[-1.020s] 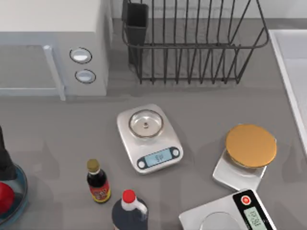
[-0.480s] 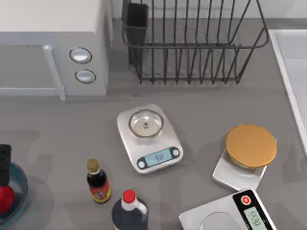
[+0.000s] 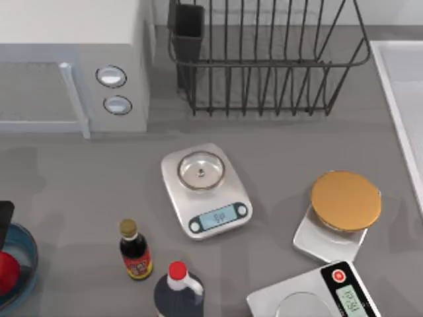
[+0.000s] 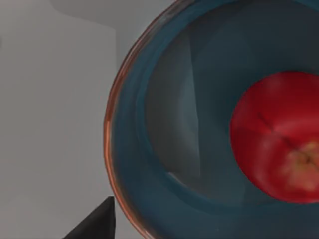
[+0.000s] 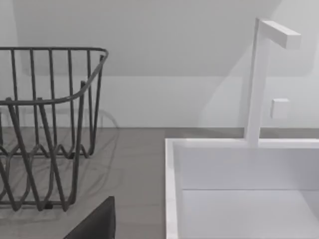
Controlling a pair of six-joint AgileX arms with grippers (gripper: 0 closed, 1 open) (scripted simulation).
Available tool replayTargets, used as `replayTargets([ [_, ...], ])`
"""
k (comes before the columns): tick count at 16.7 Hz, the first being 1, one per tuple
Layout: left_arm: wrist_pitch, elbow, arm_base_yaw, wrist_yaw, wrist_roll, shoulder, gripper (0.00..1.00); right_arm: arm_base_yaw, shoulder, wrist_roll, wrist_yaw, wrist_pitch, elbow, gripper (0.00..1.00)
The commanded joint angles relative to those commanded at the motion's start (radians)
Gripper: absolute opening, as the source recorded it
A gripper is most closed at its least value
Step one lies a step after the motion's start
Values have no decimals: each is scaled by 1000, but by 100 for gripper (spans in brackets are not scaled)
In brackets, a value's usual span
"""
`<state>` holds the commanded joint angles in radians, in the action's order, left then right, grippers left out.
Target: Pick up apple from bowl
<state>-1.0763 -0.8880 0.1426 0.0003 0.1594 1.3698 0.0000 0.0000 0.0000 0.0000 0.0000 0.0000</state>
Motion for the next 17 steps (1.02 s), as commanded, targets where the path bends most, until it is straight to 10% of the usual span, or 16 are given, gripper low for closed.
replayTargets([
  [17, 379, 219, 5, 0, 8, 170, 100, 0, 0, 0, 0, 0, 0, 100],
])
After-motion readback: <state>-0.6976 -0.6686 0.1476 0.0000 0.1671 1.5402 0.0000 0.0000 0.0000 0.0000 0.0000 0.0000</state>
